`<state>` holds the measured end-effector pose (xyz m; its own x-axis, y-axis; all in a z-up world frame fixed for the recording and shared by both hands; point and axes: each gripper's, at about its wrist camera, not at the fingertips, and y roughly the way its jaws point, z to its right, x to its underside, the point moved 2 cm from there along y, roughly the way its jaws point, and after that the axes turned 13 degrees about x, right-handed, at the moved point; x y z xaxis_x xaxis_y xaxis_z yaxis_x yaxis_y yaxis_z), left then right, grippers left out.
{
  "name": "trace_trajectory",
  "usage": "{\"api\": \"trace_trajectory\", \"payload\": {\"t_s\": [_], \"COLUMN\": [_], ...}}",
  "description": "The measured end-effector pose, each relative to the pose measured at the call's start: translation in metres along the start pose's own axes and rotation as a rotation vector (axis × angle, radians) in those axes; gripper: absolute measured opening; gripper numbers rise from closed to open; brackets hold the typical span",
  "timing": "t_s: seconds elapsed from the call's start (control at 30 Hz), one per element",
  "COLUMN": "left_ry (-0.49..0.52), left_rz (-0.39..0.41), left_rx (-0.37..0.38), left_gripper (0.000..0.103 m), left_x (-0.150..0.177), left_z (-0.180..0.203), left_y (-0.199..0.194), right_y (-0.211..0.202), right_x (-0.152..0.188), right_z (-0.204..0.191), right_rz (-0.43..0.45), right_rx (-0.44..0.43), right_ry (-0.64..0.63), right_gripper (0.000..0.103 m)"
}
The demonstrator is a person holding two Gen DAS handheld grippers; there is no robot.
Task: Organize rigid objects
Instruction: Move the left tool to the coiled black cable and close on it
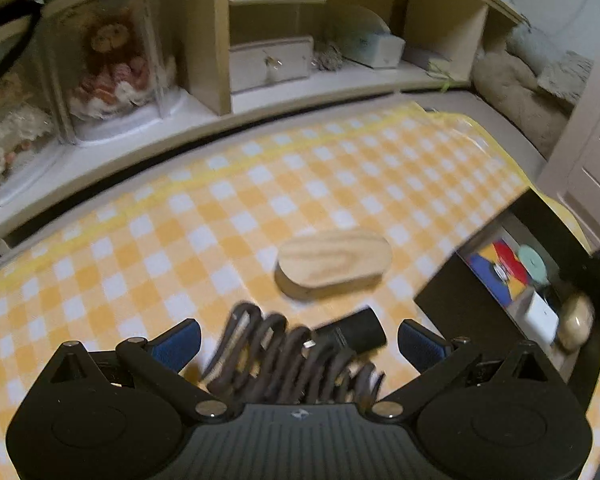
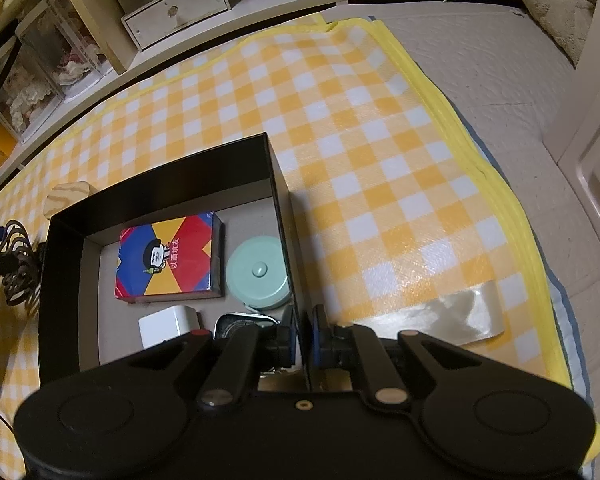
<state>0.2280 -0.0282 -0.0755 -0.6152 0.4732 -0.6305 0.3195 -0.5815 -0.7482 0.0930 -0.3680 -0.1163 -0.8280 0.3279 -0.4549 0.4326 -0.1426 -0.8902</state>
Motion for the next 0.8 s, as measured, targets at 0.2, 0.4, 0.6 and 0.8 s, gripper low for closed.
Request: {"api": "trace_trajectory", "payload": {"t_s": [0.2,0.4,0.6,0.8], "left_ry": [0.097,0.166,0.123,0.007], "left_rz": [-0.071,-0.132,-0.112,-0.011], "left_rx": [-0.007,-0.083,-0.131,-0.195], "left_gripper": [0.103,0.095,0.09,0.088], "left_x": [0.009,0.017,0.015,0.006], "left_z": [0.013,0.025,0.025,0.024], "left_y": [0.005,0.012,0.012,-0.008], "right_y": [0.0,0.001,0.002,0.003], "right_x": [-0.001,-0.001,0.0,0.001], "right_z": [0.001,0.002,0.002,0.002], "right_rz": [-0.003,-0.003,-0.008,-0.012], "right_rx": [0.001,0.001,-0.001,0.001], "right_ry": [-0.001,-0.002,0.0,-0.003], "right_gripper": [0.008,0.008,0.008,0.008]}}
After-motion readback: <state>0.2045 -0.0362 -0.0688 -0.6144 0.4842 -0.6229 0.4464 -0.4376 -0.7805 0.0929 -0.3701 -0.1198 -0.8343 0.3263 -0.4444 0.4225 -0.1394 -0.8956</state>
